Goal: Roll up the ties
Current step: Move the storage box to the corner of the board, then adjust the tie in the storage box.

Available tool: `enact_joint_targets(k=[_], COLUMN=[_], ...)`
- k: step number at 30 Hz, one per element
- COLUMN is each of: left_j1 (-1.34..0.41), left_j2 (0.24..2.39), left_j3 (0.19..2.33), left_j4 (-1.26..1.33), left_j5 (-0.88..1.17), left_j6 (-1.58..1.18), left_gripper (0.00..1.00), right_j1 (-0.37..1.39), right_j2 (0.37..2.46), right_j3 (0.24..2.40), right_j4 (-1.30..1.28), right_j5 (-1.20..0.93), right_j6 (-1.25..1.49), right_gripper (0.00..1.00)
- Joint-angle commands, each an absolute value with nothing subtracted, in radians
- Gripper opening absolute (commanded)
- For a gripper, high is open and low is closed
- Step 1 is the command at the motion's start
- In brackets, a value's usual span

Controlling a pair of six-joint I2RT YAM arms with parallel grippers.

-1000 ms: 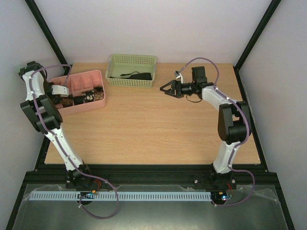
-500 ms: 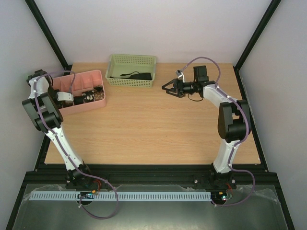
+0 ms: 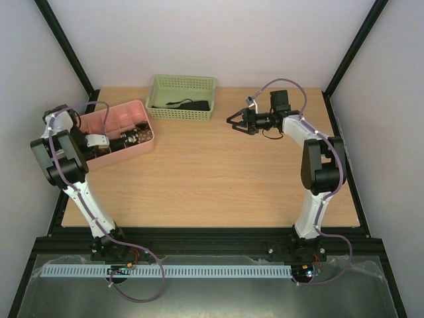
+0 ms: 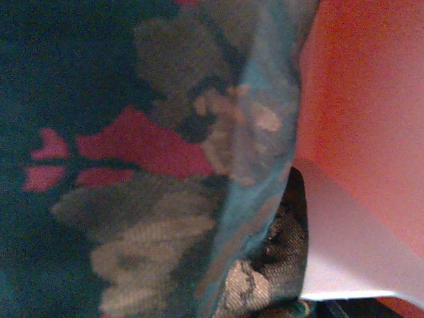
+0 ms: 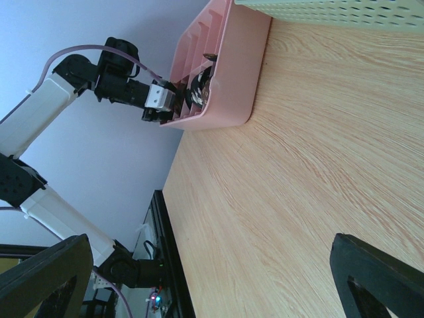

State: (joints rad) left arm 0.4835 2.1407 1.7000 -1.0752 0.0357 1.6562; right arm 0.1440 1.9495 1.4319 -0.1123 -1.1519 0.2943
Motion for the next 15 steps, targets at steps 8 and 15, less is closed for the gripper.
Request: enact_joint_targets(k=[8,15], left_j1=[0.476,0.476], left_j2=[2.142,2.154], left_j3=[1.768,1.857], left_j4=[-1.107,-1.178], left_j5=[0.040,0.044], left_j6=[1.633,1.664], left_gripper=[0.63,0.67], right_j1=[0.138,0.138], right_j2=[1.947,1.949], right_j3=[1.445,1.443], right_j4=[-0.192,-0.182], right_j5=[-1.195,-1.202], right_j6=[0.239,0.247], right_gripper=[0.99,0.99])
